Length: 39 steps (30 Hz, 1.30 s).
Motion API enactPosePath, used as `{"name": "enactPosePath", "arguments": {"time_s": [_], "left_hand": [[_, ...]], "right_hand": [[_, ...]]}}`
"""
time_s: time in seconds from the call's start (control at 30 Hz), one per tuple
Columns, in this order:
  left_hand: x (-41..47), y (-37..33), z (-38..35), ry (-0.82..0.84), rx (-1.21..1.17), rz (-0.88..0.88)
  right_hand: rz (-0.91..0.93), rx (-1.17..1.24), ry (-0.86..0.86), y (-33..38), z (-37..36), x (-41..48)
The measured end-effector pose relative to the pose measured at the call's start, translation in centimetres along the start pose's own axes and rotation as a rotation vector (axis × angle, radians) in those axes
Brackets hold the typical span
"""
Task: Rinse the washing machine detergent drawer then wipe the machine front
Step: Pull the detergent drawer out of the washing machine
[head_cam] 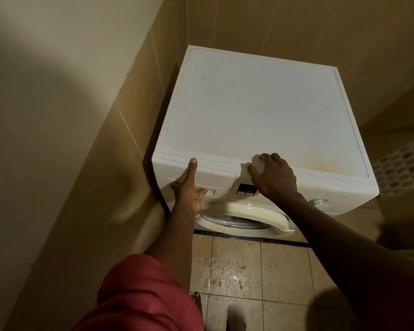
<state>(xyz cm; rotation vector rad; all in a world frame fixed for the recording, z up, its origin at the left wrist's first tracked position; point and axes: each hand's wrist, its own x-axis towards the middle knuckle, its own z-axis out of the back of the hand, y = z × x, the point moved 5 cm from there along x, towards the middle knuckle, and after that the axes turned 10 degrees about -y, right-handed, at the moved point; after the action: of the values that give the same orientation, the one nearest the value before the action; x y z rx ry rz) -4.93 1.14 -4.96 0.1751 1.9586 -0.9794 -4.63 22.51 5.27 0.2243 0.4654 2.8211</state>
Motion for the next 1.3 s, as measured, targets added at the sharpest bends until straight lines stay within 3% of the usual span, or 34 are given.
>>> {"name": "enactPosePath", "arguments": {"time_s": [0.5,0.73,0.9,1.3], "left_hand": [[-3.0,1.8,5.2,0.012,0.006,0.084],[-5.5,2.1,7.4,0.052,0.027,0.150],[-7.0,2.8,9.3,0.040,0.038,0.161],[-8.8,3.3,10.8,0.035,0.020,0.166]], "right_hand": [[0.046,0.018,0.018,0.1,-0.6,-1.4],[0.226,0.155,-0.075,1.9,-0.8,-4.0],[0.268,0.230,-0.014,4.6,-1.3,-5.4],[0.425,0.162,0.148,8.0,-3.9,-7.6]]}}
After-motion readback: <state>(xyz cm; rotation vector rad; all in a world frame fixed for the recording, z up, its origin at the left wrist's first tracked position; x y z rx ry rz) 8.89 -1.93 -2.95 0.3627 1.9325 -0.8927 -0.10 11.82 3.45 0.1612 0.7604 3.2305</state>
